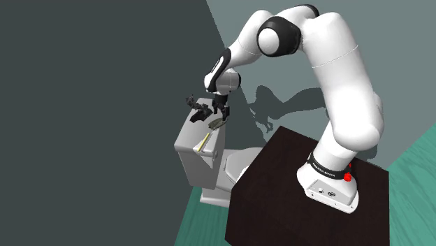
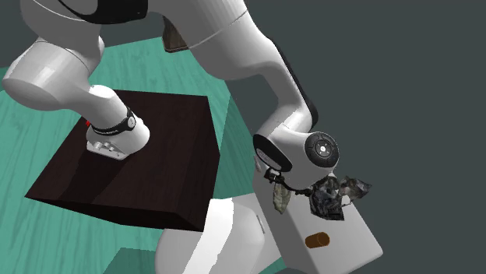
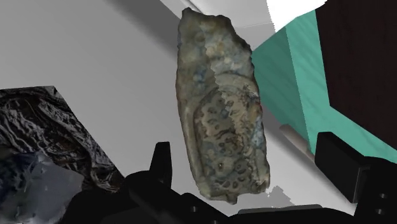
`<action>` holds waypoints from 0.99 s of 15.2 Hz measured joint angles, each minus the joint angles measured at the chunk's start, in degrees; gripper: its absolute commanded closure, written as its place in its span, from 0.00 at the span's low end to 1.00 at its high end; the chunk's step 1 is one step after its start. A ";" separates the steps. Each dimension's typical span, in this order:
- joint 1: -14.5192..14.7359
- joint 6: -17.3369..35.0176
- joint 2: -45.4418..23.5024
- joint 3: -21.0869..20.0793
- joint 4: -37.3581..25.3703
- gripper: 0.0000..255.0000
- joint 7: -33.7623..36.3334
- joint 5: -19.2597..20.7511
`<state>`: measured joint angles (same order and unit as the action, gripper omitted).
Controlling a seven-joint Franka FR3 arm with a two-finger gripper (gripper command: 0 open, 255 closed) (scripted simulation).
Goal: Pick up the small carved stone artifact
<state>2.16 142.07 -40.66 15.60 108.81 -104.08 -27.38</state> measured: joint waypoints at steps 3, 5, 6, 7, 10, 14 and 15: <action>-0.79 1.02 -2.77 -0.92 -1.75 0.00 -1.11 -0.55; -1.17 1.65 -4.34 -1.40 -2.72 0.00 -1.43 -0.94; -1.38 2.02 -4.88 -1.60 -2.88 0.00 -1.69 -1.13; -1.46 2.26 -5.32 -1.76 -3.09 0.00 -1.77 -1.26; -1.65 2.68 -5.81 -1.96 -3.18 1.00 -2.01 -1.46; -1.69 2.73 -5.85 -1.96 -3.17 1.00 -2.05 -1.48; -1.69 2.72 -5.85 -1.96 -3.17 1.00 -2.05 -1.48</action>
<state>0.46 144.80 -46.51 13.64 105.64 -106.12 -28.86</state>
